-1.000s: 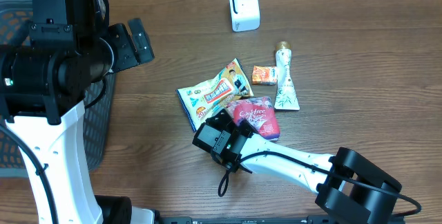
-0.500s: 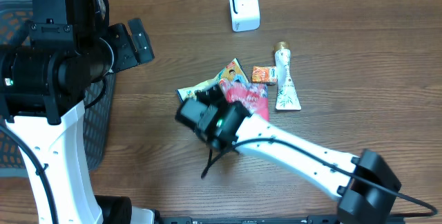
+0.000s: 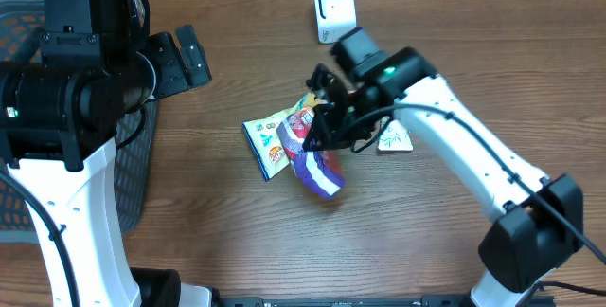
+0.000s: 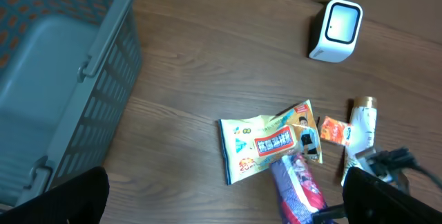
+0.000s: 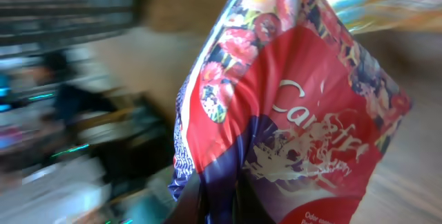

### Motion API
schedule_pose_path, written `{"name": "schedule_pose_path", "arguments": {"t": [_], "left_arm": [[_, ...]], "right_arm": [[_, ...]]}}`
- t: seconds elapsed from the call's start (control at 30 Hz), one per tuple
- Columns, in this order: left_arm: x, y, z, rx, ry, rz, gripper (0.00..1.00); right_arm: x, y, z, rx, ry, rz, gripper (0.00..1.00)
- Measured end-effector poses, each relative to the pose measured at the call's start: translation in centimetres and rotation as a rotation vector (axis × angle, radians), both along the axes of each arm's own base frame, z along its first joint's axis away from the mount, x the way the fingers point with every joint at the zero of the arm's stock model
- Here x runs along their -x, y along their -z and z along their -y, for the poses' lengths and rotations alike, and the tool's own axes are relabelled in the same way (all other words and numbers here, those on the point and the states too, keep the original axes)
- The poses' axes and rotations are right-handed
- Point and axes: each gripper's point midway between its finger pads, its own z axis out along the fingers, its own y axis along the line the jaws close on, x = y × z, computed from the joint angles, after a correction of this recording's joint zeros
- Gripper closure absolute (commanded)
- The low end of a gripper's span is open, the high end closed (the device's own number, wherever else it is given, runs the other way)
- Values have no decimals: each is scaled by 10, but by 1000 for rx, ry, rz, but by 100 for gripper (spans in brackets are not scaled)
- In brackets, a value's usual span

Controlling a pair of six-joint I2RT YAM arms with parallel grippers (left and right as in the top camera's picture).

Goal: Scan the item barcode

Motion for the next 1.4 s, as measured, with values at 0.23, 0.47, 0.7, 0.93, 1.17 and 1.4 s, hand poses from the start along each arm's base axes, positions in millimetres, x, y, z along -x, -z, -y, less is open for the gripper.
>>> {"name": "schedule_pose_path", "arguments": {"t": [0.23,0.47,0.7,0.93,1.17,1.4], "left_arm": [[0,0,0,0,0,0,0],[0,0,0,0,0,0,0],[0,0,0,0,0,0,0],[0,0,0,0,0,0,0],[0,0,0,0,0,0,0],[0,0,0,0,0,0,0]], "right_arm": [[5,35,28,-190,69,-216,94],[-9,97,105,-5,346,-335,55],[-9,123,197,408,514,-344,46],[-36,96,219,533,533,-219,28],[-53,99,205,526,506,-112,28],[-45,96,153,437,265,4,17]]}}
